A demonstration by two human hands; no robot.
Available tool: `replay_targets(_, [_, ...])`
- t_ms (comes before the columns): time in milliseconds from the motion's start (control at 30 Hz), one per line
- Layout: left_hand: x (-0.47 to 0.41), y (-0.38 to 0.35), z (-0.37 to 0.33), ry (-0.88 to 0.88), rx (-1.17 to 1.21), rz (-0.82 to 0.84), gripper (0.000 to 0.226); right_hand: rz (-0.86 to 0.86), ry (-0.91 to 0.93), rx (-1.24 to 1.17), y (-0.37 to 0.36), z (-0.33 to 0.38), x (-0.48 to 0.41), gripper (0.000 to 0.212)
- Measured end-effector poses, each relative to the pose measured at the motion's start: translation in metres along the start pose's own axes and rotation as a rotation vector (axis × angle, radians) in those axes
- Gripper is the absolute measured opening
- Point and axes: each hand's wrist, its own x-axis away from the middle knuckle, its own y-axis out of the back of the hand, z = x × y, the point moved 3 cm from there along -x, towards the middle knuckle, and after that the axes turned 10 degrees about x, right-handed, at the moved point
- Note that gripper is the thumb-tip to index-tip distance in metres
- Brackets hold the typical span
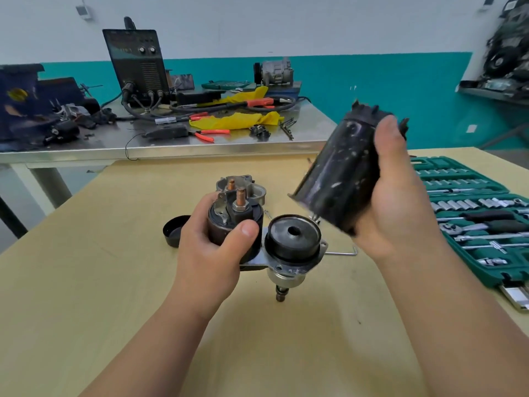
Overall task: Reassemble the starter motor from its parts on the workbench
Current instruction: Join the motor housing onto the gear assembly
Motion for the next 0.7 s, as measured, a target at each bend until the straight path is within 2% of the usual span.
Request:
replay_targets(33, [0.000,-0.001,0.000,0.000,-0.003,-0.001,0.024,-0.023,-0.113,-0.125,0.003,-0.004,-0.002,0.048])
replay_targets(100, [0.000,-0.001,-0.001,-0.006,-0.014,-0.004,0.024,-0.106,-0.249,-0.328,0.015,-0.010,-0.004,0.044])
replay_targets(167, [0.000,-0.002,-0.002,-0.004,-0.023,-0.013,0.026,-0.165,-0.306,-0.393,0.025,-0.012,-0.006,0.045])
replay_targets(233, [0.000,-0.002,-0.002,-0.005,-0.026,-0.022,0.029,-0.152,-0.346,-0.395,0.029,-0.013,-0.007,0.045])
replay_targets(433, [0.001,-0.002,-0.003,-0.018,-0.053,-0.029,0.032,0.019,-0.370,-0.555,0.022,-0.020,-0.001,0.059])
replay_targets(500, [0.001,-0.002,-0.003,-0.014,-0.057,-0.033,0.031,0.024,-0.355,-0.623,0.020,-0.021,0.000,0.060])
replay_targets(700, [-0.001,0.000,-0.002,0.036,-0.050,-0.057,0.024,-0.257,-0.343,-0.818,0.020,-0.035,0.000,0.046])
